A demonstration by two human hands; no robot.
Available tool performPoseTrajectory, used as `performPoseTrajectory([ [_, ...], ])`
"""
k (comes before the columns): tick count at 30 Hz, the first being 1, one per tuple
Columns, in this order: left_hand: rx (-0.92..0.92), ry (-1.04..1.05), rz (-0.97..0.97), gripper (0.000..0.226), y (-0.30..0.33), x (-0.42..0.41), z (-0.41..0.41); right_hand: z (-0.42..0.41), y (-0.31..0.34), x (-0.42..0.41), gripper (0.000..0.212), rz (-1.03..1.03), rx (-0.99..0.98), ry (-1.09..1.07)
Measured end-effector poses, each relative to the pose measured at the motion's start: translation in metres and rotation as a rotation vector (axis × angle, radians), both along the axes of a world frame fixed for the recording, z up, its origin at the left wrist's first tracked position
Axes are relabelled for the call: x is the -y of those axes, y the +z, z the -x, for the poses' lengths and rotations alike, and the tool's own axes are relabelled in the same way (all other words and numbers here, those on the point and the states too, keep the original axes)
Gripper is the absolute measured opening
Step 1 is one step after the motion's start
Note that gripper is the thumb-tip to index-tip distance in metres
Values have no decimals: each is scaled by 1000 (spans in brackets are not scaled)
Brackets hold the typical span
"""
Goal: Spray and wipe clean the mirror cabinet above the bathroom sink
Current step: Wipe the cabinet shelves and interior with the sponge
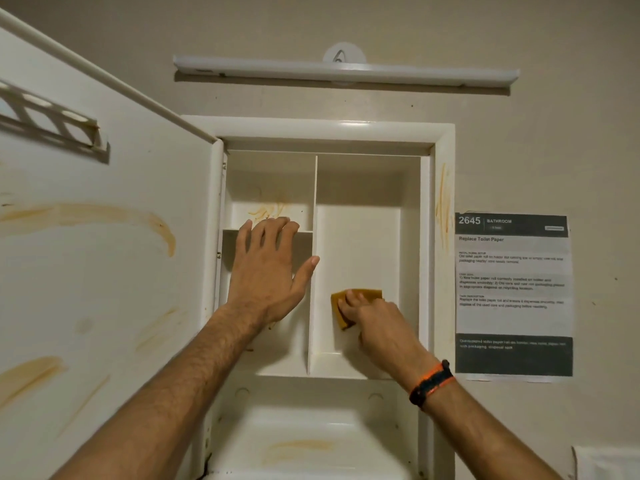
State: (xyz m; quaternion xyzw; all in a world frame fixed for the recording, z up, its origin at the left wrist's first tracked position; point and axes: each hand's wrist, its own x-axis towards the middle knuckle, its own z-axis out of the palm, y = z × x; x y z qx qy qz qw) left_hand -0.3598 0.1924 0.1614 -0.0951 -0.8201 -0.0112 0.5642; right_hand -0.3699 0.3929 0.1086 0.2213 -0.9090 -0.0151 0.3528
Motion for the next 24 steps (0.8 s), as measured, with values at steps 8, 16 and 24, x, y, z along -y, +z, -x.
performPoseTrajectory([
  [8,13,2,-2,66,0,0,-1,-21,-10,-7,29,6,363,-64],
  [16,-6,3,1,65,-1,-1,-3,-36,91,-10,46,498,-232,216],
  [24,-7,3,1,65,-1,1,-1,7,147,1,26,77,-435,-137],
])
